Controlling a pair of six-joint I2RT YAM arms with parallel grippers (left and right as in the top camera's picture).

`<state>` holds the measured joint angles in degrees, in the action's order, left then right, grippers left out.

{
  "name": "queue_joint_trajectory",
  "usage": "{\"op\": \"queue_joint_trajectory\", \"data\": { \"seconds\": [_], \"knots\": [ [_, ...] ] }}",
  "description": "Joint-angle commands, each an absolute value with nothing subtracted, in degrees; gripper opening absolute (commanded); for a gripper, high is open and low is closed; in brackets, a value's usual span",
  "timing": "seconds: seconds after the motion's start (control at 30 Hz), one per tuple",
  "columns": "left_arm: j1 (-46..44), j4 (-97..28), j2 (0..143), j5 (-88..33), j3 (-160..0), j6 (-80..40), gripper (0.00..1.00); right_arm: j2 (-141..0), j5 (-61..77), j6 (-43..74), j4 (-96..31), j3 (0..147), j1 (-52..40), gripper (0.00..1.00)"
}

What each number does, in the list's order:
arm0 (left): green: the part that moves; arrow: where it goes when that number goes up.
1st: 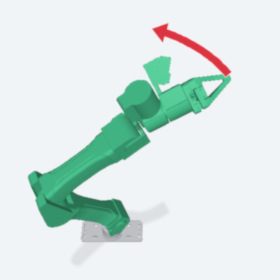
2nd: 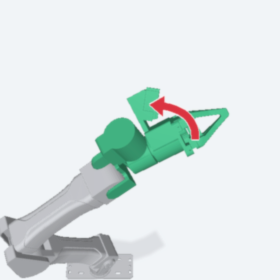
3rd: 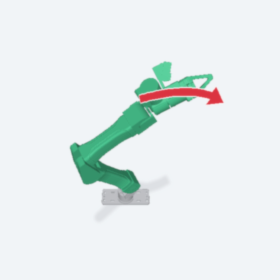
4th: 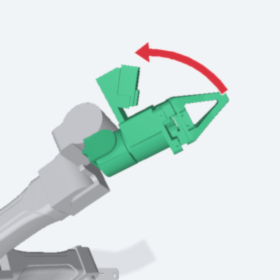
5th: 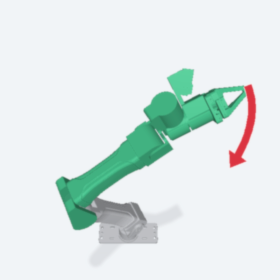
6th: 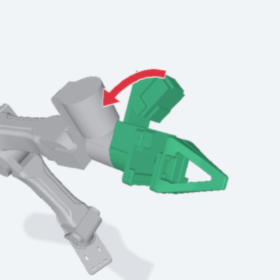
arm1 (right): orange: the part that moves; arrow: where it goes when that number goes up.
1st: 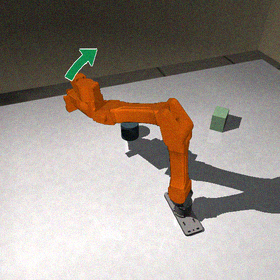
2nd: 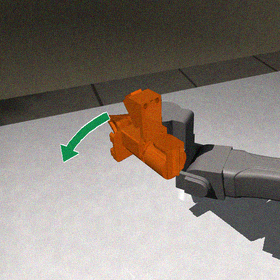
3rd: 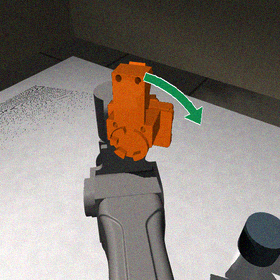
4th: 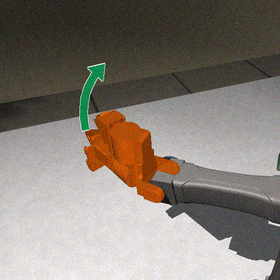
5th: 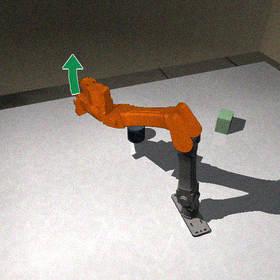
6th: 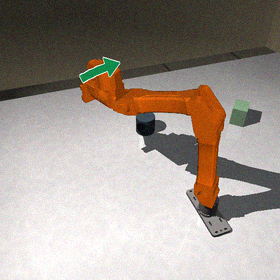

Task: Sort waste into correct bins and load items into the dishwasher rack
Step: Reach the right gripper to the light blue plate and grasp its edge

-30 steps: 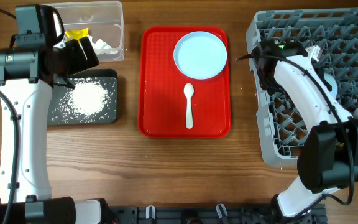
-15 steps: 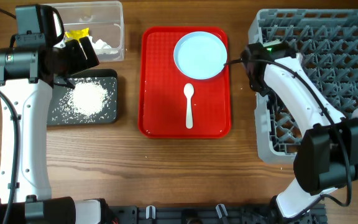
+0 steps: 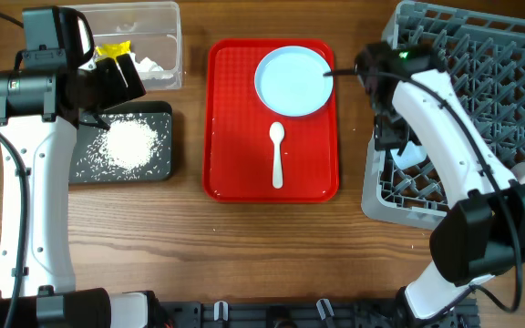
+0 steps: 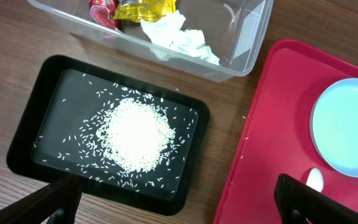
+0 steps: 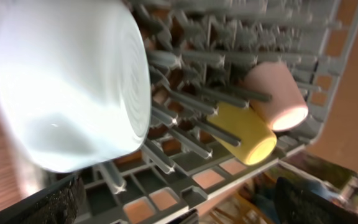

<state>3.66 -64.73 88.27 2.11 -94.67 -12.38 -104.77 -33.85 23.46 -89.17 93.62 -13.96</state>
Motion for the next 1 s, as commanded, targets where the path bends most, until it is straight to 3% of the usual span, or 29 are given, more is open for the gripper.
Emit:
{"op": "queue_joint_trajectory", "data": {
  "seconds": [0.0,0.1,0.17,0.2,0.3,0.33,0.47,0.73,0.97],
  "knots": [
    [3.70,-64.55,88.01,2.66,-94.63,-12.91,1.00,-102.63,-26.17,20.03,-89.76,102.91,-14.20,1.00],
    [3.70,-64.55,88.01,2.68,-94.63,-12.88,1.00,-102.63,-5.65,17.21,-81.67,108.03,-14.20,1.00],
    [3.70,-64.55,88.01,2.68,-94.63,-12.91,1.00,-102.80,19.03,11.86,-67.02,107.87,-14.31,1.00],
    [3.70,-64.58,88.01,2.68,-94.63,-12.91,1.00,-103.00,22.94,12.27,-61.21,107.87,-14.57,1.00],
    [3.70,-64.55,88.01,2.68,-94.63,-12.91,1.00,-105.36,13.47,18.35,-53.04,107.87,-17.02,0.99],
    [3.70,-64.58,88.01,2.68,-94.63,-12.91,1.00,-107.63,9.19,19.75,-53.01,107.87,-18.26,0.92],
    [3.70,-64.55,88.01,2.66,-94.63,-12.88,1.00,-118.58,-0.40,26.06,-56.51,107.87,-19.92,0.82],
    [3.70,-64.55,88.01,2.68,-94.63,-12.88,1.00,-129.49,-0.40,34.74,-55.02,105.41,-19.16,0.39],
    [3.70,-64.55,88.01,2.68,-94.63,-12.91,1.00,-134.04,-0.40,36.18,-54.59,105.34,-19.16,0.36]
  ]
}}
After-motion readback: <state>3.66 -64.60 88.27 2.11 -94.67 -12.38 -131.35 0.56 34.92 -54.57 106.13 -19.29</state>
